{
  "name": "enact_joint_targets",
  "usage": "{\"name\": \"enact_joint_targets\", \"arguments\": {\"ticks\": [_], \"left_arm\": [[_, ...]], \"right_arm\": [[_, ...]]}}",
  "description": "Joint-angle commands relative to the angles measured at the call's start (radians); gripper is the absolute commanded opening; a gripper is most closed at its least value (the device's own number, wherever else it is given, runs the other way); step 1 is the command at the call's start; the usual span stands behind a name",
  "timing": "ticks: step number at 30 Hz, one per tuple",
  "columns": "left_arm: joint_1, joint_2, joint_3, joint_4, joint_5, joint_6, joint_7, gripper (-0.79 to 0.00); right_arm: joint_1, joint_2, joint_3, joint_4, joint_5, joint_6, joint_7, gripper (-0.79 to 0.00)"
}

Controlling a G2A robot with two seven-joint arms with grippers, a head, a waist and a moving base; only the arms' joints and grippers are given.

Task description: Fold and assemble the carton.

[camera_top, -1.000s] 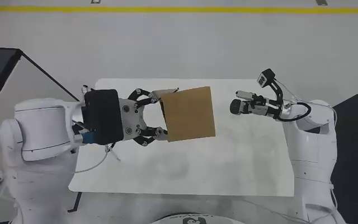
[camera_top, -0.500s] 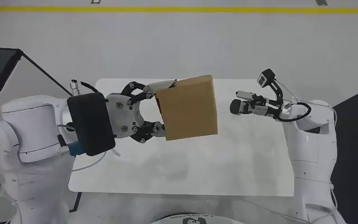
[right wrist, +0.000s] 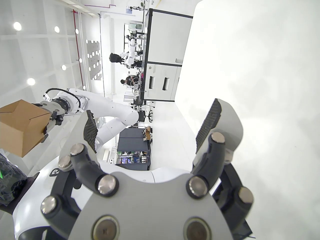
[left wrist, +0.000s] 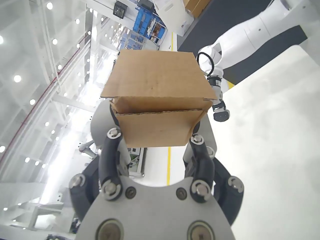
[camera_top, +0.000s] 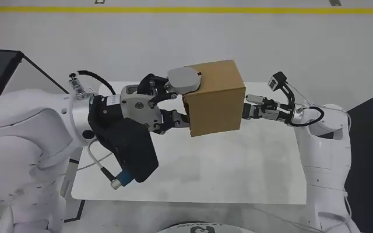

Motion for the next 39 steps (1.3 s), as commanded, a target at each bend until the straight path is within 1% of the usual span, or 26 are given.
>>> {"name": "enact_joint_targets", "arguments": {"ticks": [1, 3, 5, 14, 16, 19, 22, 24, 26, 28, 31, 34, 37, 39], "left_arm": [[-0.008, 0.007, -0.005, 0.002, 0.103, 0.000, 0.101, -0.785], [-0.014, 0.012, -0.005, 0.003, 0.197, 0.000, 0.187, -0.785], [-0.007, 0.017, 0.000, 0.027, 0.265, 0.019, 0.269, -0.785], [-0.004, 0.017, 0.000, 0.022, 0.276, 0.025, 0.264, -0.785], [0.001, 0.022, 0.000, 0.000, 0.358, 0.041, 0.268, -0.785], [-0.010, 0.035, 0.001, 0.000, 0.533, 0.073, 0.349, -0.785], [-0.004, 0.052, 0.010, 0.002, 0.714, 0.140, 0.473, -0.785], [0.001, 0.064, 0.011, 0.005, 0.843, 0.208, 0.559, -0.785], [0.008, 0.076, 0.010, 0.022, 0.941, 0.275, 0.652, -0.785], [0.015, 0.088, 0.000, 0.036, 1.031, 0.321, 0.729, -0.785], [0.023, 0.103, -0.031, 0.053, 1.111, 0.418, 0.844, -0.785], [0.034, 0.112, -0.057, 0.071, 1.151, 0.507, 0.927, -0.785], [0.041, 0.120, -0.062, 0.084, 1.173, 0.590, 1.011, -0.785], [0.042, 0.123, -0.052, 0.096, 1.171, 0.622, 1.062, -0.785]], "right_arm": [[0.000, 0.000, 0.000, 0.000, 0.000, 0.000, 0.000, 0.000], [0.000, 0.000, 0.000, 0.000, 0.000, 0.000, 0.000, 0.000], [0.000, 0.000, 0.000, 0.000, 0.000, 0.000, 0.000, 0.000], [0.000, 0.000, 0.000, 0.000, 0.000, 0.000, 0.000, 0.000], [0.000, 0.000, 0.000, 0.000, 0.000, 0.000, 0.000, 0.000], [0.000, 0.000, 0.000, 0.000, 0.000, 0.000, 0.000, 0.000], [0.000, 0.000, 0.000, 0.000, 0.000, 0.000, 0.000, 0.000], [0.000, 0.000, 0.000, 0.000, 0.000, 0.000, 0.000, 0.000], [0.000, 0.000, 0.000, 0.000, 0.000, 0.000, 0.000, 0.000], [0.000, 0.000, 0.000, 0.000, 0.000, 0.000, 0.000, 0.000], [0.000, 0.000, 0.000, 0.000, 0.000, 0.000, 0.000, 0.000], [0.000, 0.000, 0.000, 0.000, 0.000, 0.000, 0.000, 0.000], [0.000, 0.000, 0.000, 0.000, 0.000, 0.000, 0.000, 0.000], [0.000, 0.000, 0.000, 0.000, 0.000, 0.000, 0.000, 0.000]]}}
